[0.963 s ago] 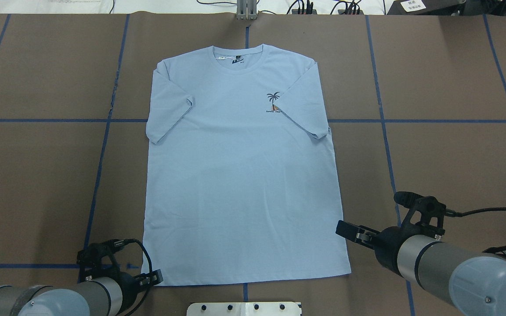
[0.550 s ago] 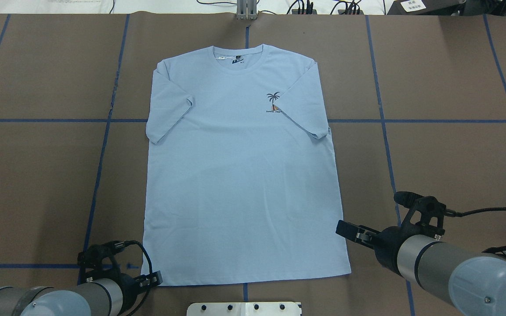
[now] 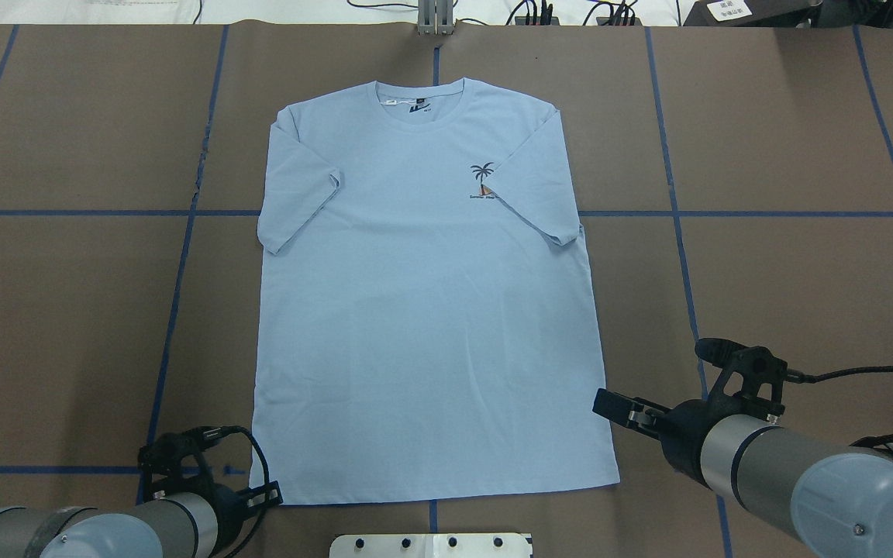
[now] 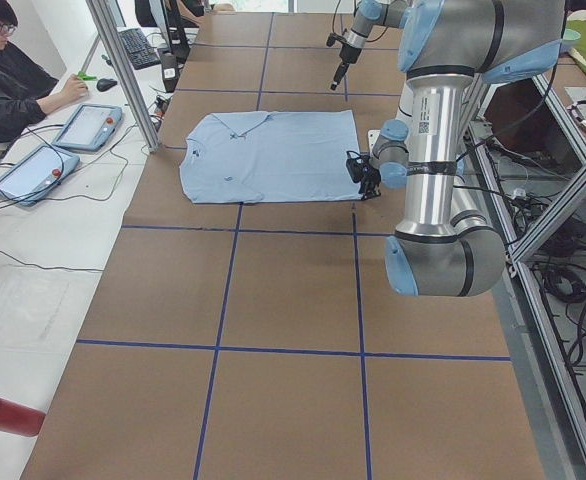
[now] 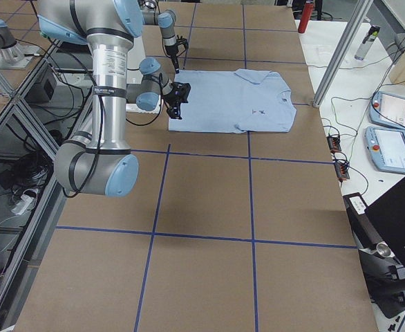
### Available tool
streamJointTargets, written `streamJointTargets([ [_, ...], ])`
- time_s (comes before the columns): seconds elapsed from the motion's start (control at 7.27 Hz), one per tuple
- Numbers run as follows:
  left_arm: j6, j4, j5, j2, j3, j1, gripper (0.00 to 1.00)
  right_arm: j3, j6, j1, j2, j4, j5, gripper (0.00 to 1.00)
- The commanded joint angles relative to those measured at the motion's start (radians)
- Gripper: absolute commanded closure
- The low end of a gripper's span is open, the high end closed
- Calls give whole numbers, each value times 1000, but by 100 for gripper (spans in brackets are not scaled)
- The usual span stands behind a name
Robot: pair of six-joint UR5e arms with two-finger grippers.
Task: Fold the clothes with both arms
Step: 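Lower both grippers onto the two hem corners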
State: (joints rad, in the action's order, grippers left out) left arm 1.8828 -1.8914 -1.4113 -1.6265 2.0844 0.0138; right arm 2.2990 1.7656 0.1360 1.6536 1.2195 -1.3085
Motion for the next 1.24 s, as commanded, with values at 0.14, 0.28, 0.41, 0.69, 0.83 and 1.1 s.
streamJointTargets([
  [0.14,1,0,0,-1,9,2,100,-29,35,-31,0,2,59,4],
  [0.28,1,0,0,-9,14,2,100,-35,79,-64,-5,3,89,19],
  [0.41,1,0,-2,-13,19,2,100,-52,136,-84,-6,26,89,31],
  [0.69,1,-2,-2,-15,40,3,100,-69,141,-125,-23,125,113,30],
  [0.83,2,-2,-2,-15,46,3,100,-111,141,-140,-69,130,145,30],
  [1.1,6,-5,-2,-24,46,2,100,-187,149,-179,-113,130,201,34],
])
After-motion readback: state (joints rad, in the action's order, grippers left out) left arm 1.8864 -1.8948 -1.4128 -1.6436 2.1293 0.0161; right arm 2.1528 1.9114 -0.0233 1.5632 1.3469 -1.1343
